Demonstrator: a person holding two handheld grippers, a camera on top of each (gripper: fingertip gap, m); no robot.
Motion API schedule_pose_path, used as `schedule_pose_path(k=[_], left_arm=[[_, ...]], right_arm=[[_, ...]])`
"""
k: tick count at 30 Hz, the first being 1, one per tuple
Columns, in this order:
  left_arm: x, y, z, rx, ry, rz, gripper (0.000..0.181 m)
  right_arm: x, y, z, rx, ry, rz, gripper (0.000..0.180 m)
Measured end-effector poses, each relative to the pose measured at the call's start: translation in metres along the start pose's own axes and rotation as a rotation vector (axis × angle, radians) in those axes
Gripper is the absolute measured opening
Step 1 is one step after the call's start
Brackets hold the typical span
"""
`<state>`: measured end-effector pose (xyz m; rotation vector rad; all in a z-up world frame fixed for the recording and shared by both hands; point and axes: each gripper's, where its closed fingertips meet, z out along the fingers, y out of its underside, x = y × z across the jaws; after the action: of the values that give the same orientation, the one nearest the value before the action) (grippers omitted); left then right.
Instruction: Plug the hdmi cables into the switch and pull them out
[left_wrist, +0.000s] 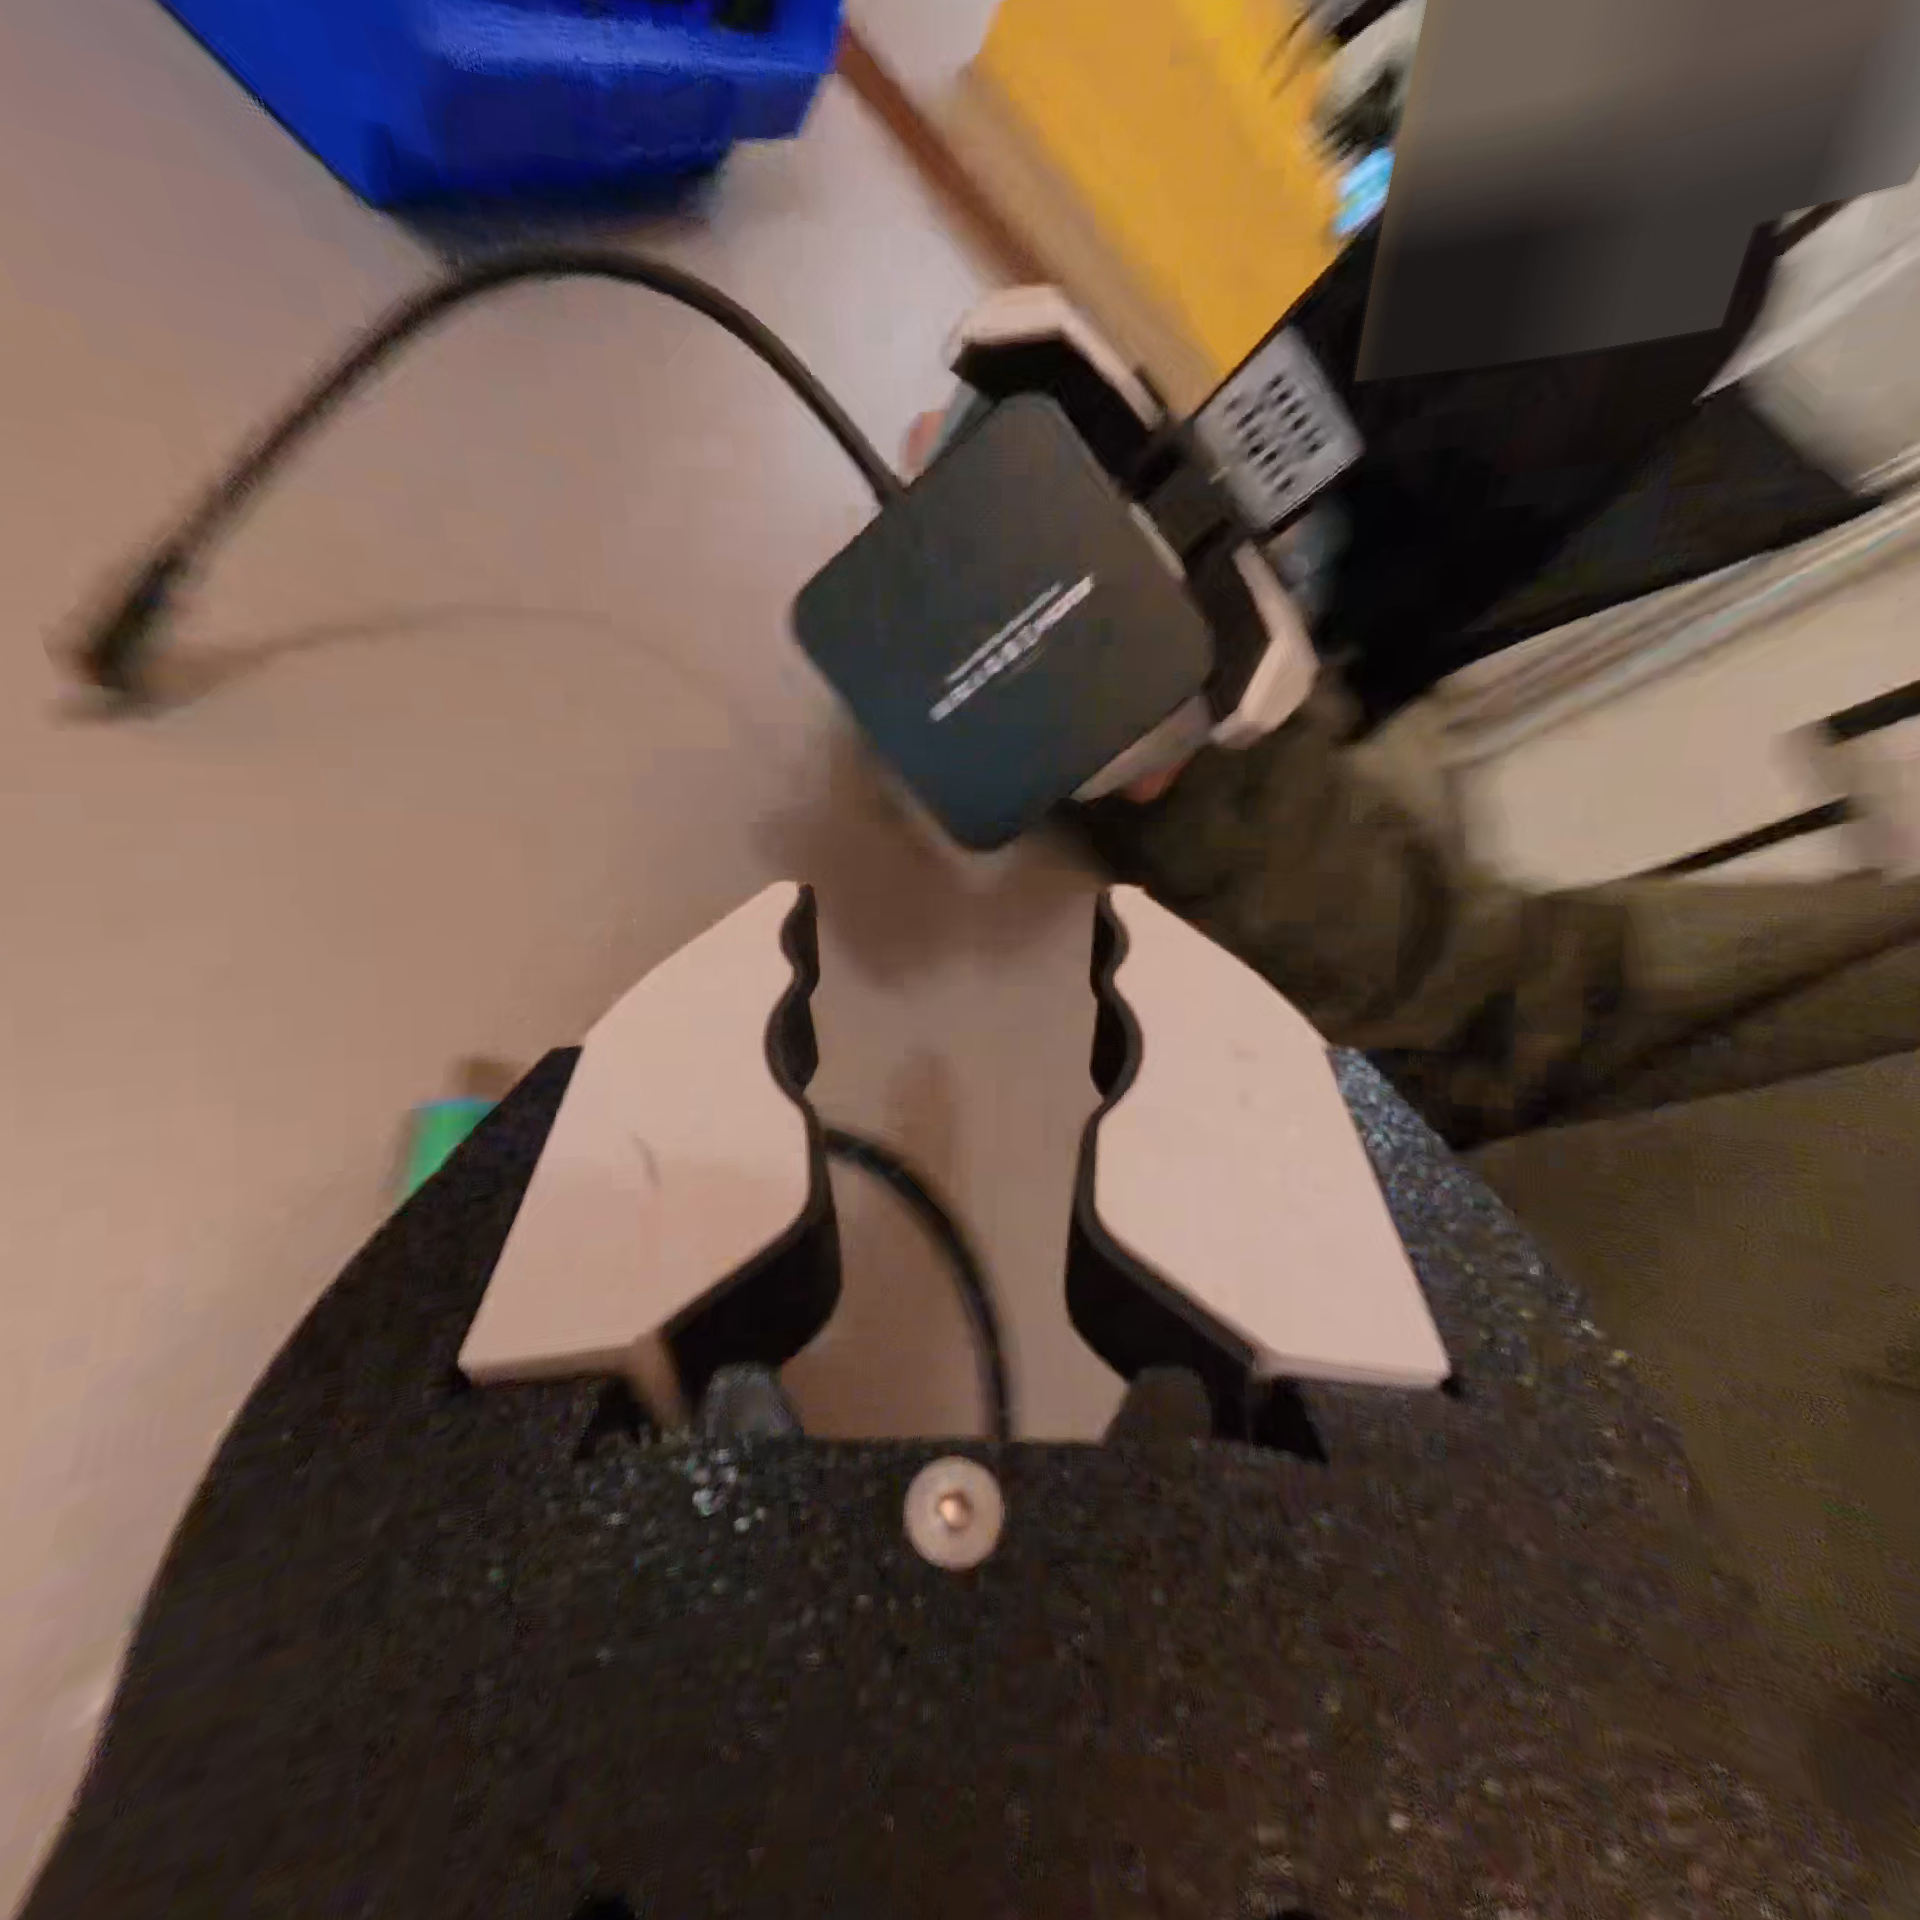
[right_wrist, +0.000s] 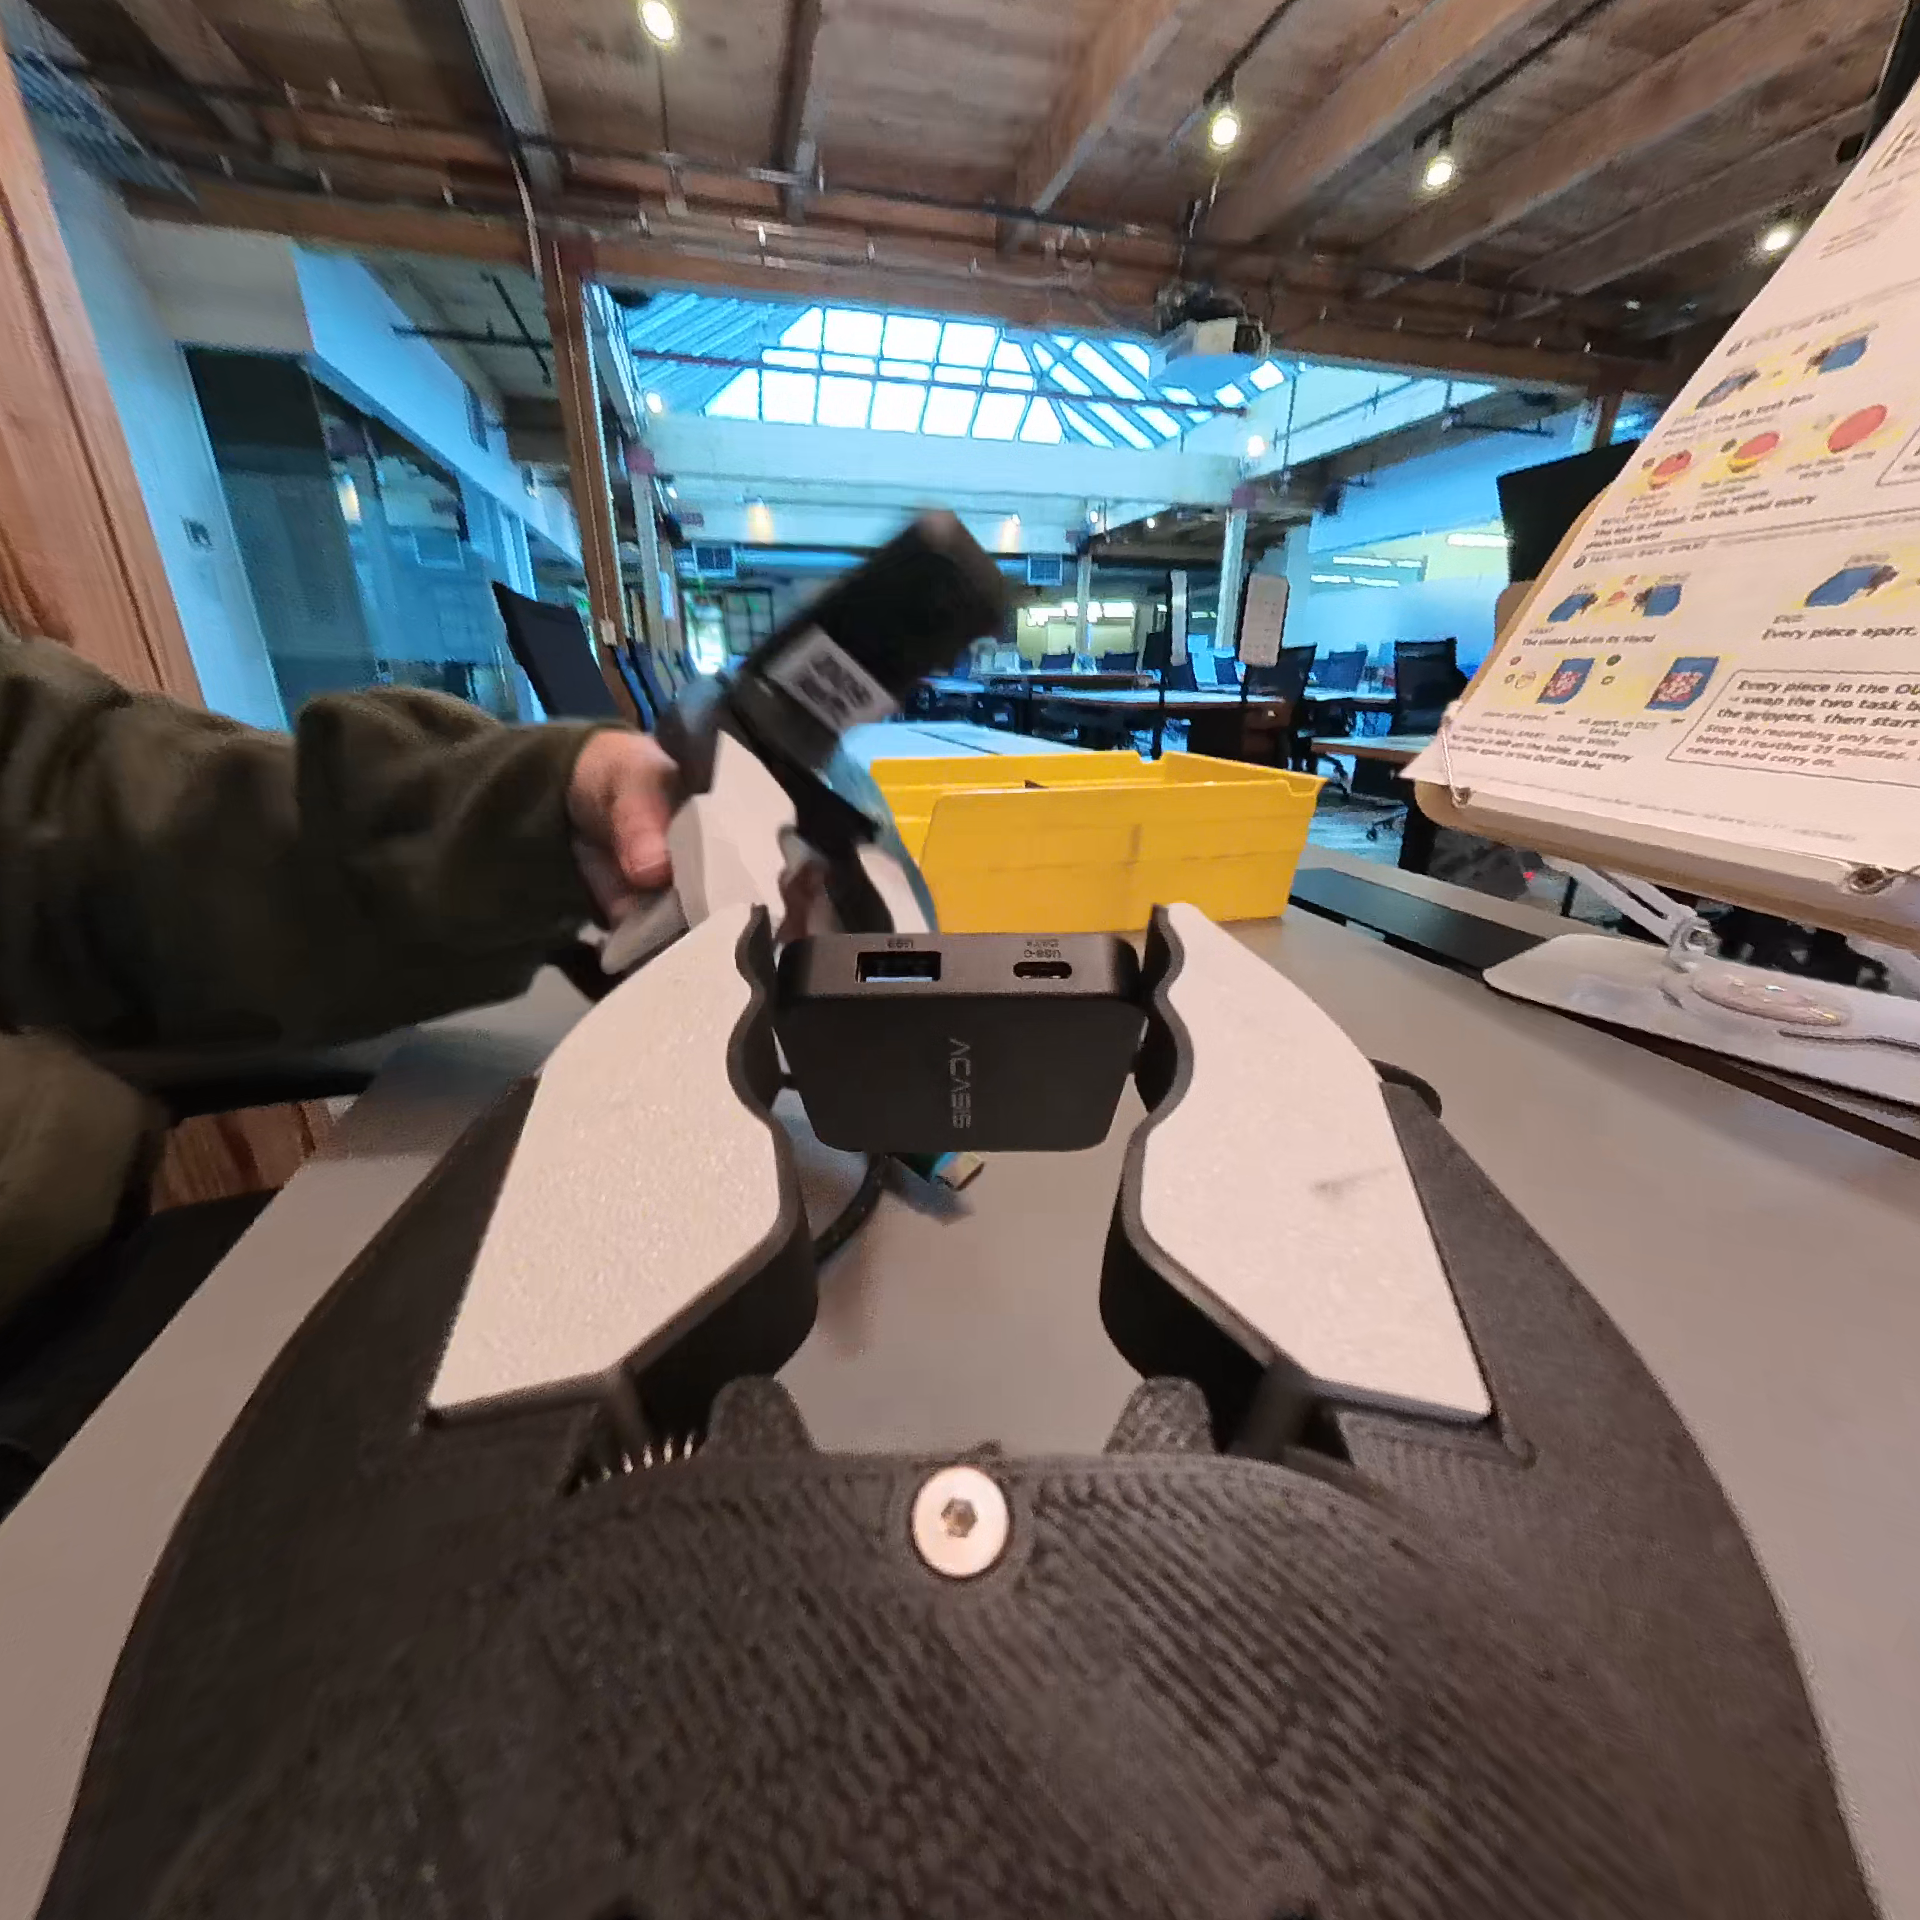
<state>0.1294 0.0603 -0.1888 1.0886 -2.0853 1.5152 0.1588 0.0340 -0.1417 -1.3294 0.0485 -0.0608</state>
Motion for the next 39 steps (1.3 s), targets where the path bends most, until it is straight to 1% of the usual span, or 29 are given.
schedule_pose_path(k=[1, 3, 5, 7, 8, 9, 10, 11, 12, 13, 16, 19, 20, 21, 22, 24, 26, 27, 28, 30, 32, 35, 39], left_arm=[[0.005, 0.001, 0.010, -0.003, 0.105, -0.108, 0.051], [0.013, 0.001, 0.026, -0.001, 0.285, -0.261, 0.064], [0.015, -0.003, 0.037, 0.044, 0.407, -0.365, 0.064], [0.023, -0.007, 0.041, 0.076, 0.530, -0.428, 0.060], [0.029, -0.011, 0.040, 0.103, 0.593, -0.448, 0.053], [0.035, -0.016, 0.038, 0.137, 0.651, -0.468, 0.053], [0.037, -0.021, 0.035, 0.165, 0.688, -0.492, 0.058], [0.036, -0.025, 0.034, 0.189, 0.700, -0.501, 0.058], [0.035, -0.027, 0.034, 0.207, 0.695, -0.495, 0.054], [0.033, -0.027, 0.034, 0.218, 0.680, -0.485, 0.042], [0.032, -0.040, 0.020, 0.311, 0.699, -0.481, 0.019], [0.026, -0.038, 0.016, 0.273, 0.579, -0.444, 0.017], [0.023, -0.034, 0.017, 0.242, 0.513, -0.433, 0.013], [0.024, -0.032, 0.015, 0.217, 0.486, -0.421, 0.013], [0.026, -0.032, 0.012, 0.199, 0.479, -0.431, 0.013], [0.025, -0.034, 0.007, 0.184, 0.428, -0.438, 0.014], [0.016, -0.034, 0.002, 0.170, 0.332, -0.408, 0.014], [0.013, -0.036, -0.001, 0.174, 0.303, -0.404, 0.014], [0.012, -0.037, -0.003, 0.175, 0.288, -0.400, 0.014], [0.013, -0.036, -0.004, 0.163, 0.258, -0.392, 0.014], [0.016, -0.031, 0.000, 0.133, 0.249, -0.386, 0.014], [0.016, -0.026, 0.008, 0.108, 0.227, -0.382, 0.014], [0.014, -0.029, 0.009, 0.129, 0.212, -0.397, 0.014]], right_arm=[[-0.001, -0.001, 0.000, 0.012, -0.005, 0.005, 0.068], [-0.005, -0.003, 0.000, 0.026, -0.027, 0.005, 0.068], [-0.006, -0.005, -0.001, 0.052, -0.033, 0.016, 0.068], [-0.004, -0.010, -0.005, 0.093, -0.034, 0.036, 0.068], [-0.004, -0.012, -0.007, 0.105, -0.036, 0.040, 0.068], [-0.006, -0.013, -0.007, 0.113, -0.052, 0.040, 0.068], [-0.009, -0.013, -0.006, 0.115, -0.067, 0.040, 0.068], [-0.010, -0.012, -0.005, 0.117, -0.071, 0.036, 0.068], [-0.011, -0.012, -0.004, 0.119, -0.074, 0.033, 0.068], [-0.011, -0.013, -0.004, 0.127, -0.074, 0.034, 0.067], [-0.007, -0.014, -0.007, 0.127, -0.047, 0.019, 0.066], [-0.006, -0.009, -0.003, 0.086, -0.014, -0.025, 0.063], [0.000, -0.009, -0.004, 0.091, 0.031, -0.032, 0.042], [-0.003, -0.009, -0.004, 0.094, 0.017, -0.042, 0.040], [-0.006, -0.008, -0.003, 0.082, 0.006, -0.056, 0.042], [-0.009, -0.002, 0.004, 0.027, 0.010, -0.100, 0.062], [-0.010, 0.009, 0.011, -0.058, 0.027, -0.151, 0.079], [-0.010, 0.014, 0.015, -0.099, 0.041, -0.170, 0.087], [-0.010, 0.019, 0.018, -0.133, 0.051, -0.185, 0.090], [-0.008, 0.026, 0.022, -0.184, 0.069, -0.205, 0.091], [-0.008, 0.029, 0.024, -0.209, 0.079, -0.223, 0.086], [-0.007, 0.030, 0.025, -0.218, 0.097, -0.228, 0.082], [-0.004, 0.030, 0.024, -0.219, 0.108, -0.211, 0.076]])
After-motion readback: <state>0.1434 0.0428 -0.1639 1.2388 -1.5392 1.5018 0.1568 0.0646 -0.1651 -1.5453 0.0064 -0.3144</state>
